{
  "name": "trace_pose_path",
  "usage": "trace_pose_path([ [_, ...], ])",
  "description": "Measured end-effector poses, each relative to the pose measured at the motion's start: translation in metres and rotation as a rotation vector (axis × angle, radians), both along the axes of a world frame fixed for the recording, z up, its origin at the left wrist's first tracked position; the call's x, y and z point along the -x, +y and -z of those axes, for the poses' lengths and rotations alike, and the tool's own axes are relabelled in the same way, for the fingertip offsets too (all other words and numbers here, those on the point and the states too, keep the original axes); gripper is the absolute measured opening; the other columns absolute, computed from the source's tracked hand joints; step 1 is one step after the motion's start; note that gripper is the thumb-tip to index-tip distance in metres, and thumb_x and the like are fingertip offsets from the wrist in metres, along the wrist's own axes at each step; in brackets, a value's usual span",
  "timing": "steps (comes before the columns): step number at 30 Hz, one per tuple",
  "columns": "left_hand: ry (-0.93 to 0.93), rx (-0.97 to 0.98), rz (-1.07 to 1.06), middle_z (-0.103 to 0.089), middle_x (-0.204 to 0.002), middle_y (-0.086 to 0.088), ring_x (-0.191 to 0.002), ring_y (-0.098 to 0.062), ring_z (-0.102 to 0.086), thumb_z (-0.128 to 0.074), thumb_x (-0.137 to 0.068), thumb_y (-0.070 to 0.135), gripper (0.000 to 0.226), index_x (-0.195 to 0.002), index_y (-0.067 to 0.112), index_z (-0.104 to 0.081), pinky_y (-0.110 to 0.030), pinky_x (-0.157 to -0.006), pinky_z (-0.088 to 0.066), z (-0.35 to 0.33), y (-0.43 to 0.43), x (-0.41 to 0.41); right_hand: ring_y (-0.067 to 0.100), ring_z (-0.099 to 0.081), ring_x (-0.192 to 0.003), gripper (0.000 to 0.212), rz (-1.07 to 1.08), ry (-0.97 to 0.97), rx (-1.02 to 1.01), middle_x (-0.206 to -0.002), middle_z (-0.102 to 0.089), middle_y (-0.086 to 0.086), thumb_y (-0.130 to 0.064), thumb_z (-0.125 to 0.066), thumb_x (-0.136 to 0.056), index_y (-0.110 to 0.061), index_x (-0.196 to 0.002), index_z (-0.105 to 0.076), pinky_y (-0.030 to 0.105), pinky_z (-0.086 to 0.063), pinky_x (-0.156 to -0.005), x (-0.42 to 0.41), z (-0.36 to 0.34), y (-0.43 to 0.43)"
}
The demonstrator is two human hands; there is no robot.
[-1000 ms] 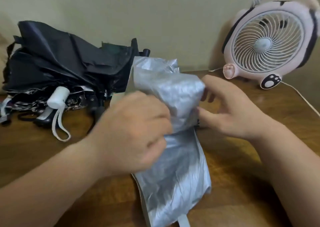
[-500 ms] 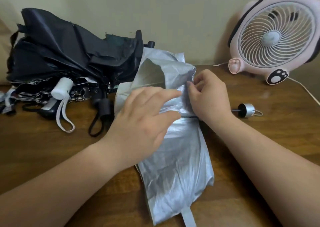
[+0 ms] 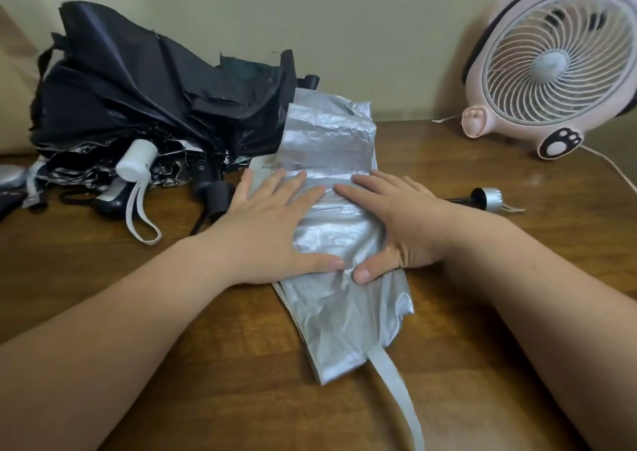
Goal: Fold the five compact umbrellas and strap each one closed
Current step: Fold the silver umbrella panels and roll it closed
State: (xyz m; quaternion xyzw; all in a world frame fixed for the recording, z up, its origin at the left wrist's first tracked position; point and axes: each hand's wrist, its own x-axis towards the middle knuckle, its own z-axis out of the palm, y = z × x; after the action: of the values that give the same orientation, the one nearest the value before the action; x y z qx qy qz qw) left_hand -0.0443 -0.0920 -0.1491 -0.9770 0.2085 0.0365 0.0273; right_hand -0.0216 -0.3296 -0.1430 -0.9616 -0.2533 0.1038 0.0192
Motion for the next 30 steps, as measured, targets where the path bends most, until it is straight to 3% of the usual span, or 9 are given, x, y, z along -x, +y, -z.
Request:
trace_pose_path([
  [3, -0.005, 0.039, 0.154, 0.026, -0.166, 0.015, -0.150, -0.007, 0.031, -0.012, -0.076, 0.096, 0.098, -0.156, 0.047, 0.018, -0.049, -0.122, 0.022, -0.011, -0.004, 0.024, 0.017, 0.007, -0.157, 0.137, 0.021, -0.004, -0.015, -0.170, 0.004, -0.011, -0.101, -0.048, -0.045, -0.048, -0.157, 0.009, 0.055, -0.004, -0.126, 0.005, 0.001, 0.002],
  [6, 0.161, 0.048, 0.253, 0.028, -0.162, 0.024, -0.143, 0.005, 0.035, -0.016, -0.079, 0.093, 0.092, -0.155, 0.052, 0.016, -0.031, -0.120, 0.023, -0.016, -0.006, 0.045, 0.018, 0.002, -0.157, 0.131, 0.018, -0.024, -0.082, -0.170, 0.000, -0.008, -0.099, -0.045, -0.049, -0.046, -0.159, 0.004, 0.054, -0.007, -0.125, 0.011, 0.002, 0.002],
  [8, 0.264, 0.076, 0.263, 0.025, -0.164, 0.024, -0.143, 0.007, 0.034, -0.023, -0.082, 0.091, 0.089, -0.156, 0.053, 0.012, -0.030, -0.123, 0.020, -0.008, 0.000, 0.050, 0.014, -0.002, -0.156, 0.121, 0.032, -0.014, -0.197, -0.170, -0.006, -0.007, -0.091, -0.055, -0.059, -0.045, -0.160, -0.007, 0.049, -0.007, -0.126, 0.015, 0.000, -0.002],
  [12, 0.190, 0.286, 0.274, 0.002, -0.166, 0.030, -0.144, 0.018, 0.021, -0.028, -0.087, 0.084, 0.077, -0.156, 0.051, -0.020, -0.016, -0.122, 0.009, 0.005, 0.016, 0.054, 0.014, -0.024, -0.150, 0.088, 0.093, -0.051, -0.431, -0.159, -0.035, -0.004, -0.064, -0.074, -0.074, -0.035, -0.151, -0.042, 0.042, -0.023, -0.124, 0.027, -0.013, -0.014],
  [15, 0.087, 0.410, 0.334, -0.019, -0.160, 0.035, -0.148, 0.015, -0.009, -0.036, -0.091, 0.079, 0.058, -0.144, 0.053, -0.040, -0.017, -0.118, -0.015, 0.000, 0.024, 0.059, 0.014, -0.062, -0.106, 0.042, 0.223, -0.163, -0.440, -0.109, -0.067, -0.007, -0.054, -0.075, -0.079, -0.028, -0.111, -0.067, 0.032, -0.050, -0.090, 0.039, -0.034, -0.014],
  [18, 0.027, 0.379, 0.389, -0.024, -0.160, 0.030, -0.149, 0.013, -0.009, -0.042, -0.091, 0.078, 0.058, -0.140, 0.049, -0.043, -0.016, -0.120, -0.013, 0.003, 0.028, 0.061, 0.017, -0.072, -0.068, 0.027, 0.374, 0.074, -0.443, -0.075, -0.075, -0.002, -0.046, -0.077, -0.084, -0.026, -0.096, -0.063, 0.028, -0.050, -0.058, 0.052, -0.051, -0.012],
  [23, -0.143, 0.384, 0.422, -0.033, -0.161, 0.014, -0.154, -0.001, -0.014, -0.046, -0.094, 0.074, 0.059, -0.140, 0.037, -0.050, -0.025, -0.126, -0.003, 0.003, 0.024, 0.058, 0.030, -0.073, -0.075, 0.056, 0.383, 0.409, -0.688, -0.081, -0.076, 0.010, -0.033, -0.085, -0.079, -0.040, -0.125, -0.054, 0.035, -0.057, -0.063, 0.093, -0.046, -0.020],
  [27, -0.109, 0.337, 0.585, -0.045, -0.145, 0.021, -0.141, -0.002, -0.037, -0.049, -0.088, 0.082, 0.057, -0.129, 0.044, -0.056, -0.022, -0.116, -0.029, -0.002, 0.018, 0.085, 0.032, -0.063, -0.078, 0.082, 0.291, 0.527, -1.040, -0.097, -0.073, 0.017, -0.015, -0.090, -0.070, -0.045, -0.137, -0.052, 0.039, -0.052, -0.073, 0.129, -0.019, -0.023],
  [30, -0.137, 0.399, 0.646, -0.052, -0.118, 0.018, -0.113, -0.004, -0.051, -0.065, -0.074, 0.084, 0.058, -0.107, 0.037, -0.060, -0.024, -0.103, -0.037, -0.001, 0.012, 0.096, 0.024, -0.054, -0.063, 0.081, 0.275, 0.414, -1.125, -0.091, -0.072, 0.019, -0.009, -0.084, -0.071, -0.044, -0.138, -0.054, 0.031, -0.049, -0.058, 0.141, 0.003, -0.017],
])
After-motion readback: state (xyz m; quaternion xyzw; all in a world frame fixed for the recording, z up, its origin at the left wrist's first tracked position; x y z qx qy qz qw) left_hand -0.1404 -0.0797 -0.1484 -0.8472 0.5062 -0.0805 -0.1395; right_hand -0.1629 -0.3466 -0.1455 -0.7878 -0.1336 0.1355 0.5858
